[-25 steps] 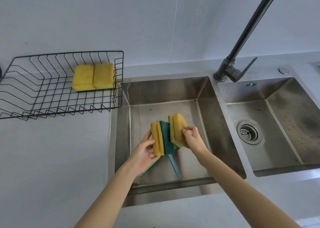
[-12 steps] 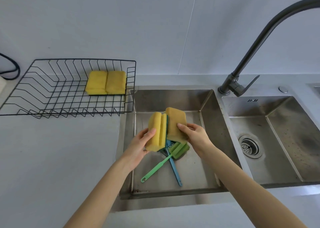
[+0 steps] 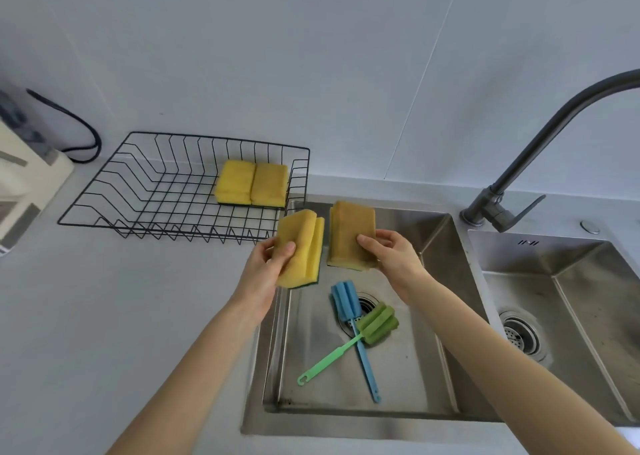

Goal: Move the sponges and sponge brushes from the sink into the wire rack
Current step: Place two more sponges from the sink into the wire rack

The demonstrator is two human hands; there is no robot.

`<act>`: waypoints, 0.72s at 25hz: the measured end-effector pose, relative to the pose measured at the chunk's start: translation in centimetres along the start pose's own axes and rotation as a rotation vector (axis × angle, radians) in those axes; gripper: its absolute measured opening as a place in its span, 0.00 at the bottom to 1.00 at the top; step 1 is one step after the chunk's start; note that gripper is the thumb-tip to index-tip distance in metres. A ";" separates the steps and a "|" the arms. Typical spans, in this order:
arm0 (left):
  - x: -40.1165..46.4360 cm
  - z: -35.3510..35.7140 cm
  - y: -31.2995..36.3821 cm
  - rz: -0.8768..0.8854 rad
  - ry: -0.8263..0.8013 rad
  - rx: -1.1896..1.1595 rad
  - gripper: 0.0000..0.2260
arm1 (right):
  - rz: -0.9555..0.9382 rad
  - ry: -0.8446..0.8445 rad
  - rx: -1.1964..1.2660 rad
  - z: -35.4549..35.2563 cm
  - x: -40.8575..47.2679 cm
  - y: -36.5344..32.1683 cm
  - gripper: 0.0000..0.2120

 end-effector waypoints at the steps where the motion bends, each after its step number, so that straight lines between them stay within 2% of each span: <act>1: 0.3 -0.6 0.6 0.011 0.026 -0.017 0.21 | -0.015 -0.011 -0.003 0.6 0.1 -0.6 0.23; 11: 4.1 -8.5 6.0 0.037 0.200 -0.163 0.17 | -0.124 -0.109 -0.133 8.3 1.3 -5.9 0.22; 18: 7.7 -13.0 8.8 0.062 0.294 -0.128 0.18 | -0.132 -0.192 -0.150 15.7 2.6 -8.1 0.20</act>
Point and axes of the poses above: each hand's wrist, its own x-axis towards the middle knuckle, its own z-axis out of the palm, y = z × x, the point moved 6 cm from there along x, towards the middle knuckle, and after that the axes turned 15 degrees about y, right-handed, at the moved point
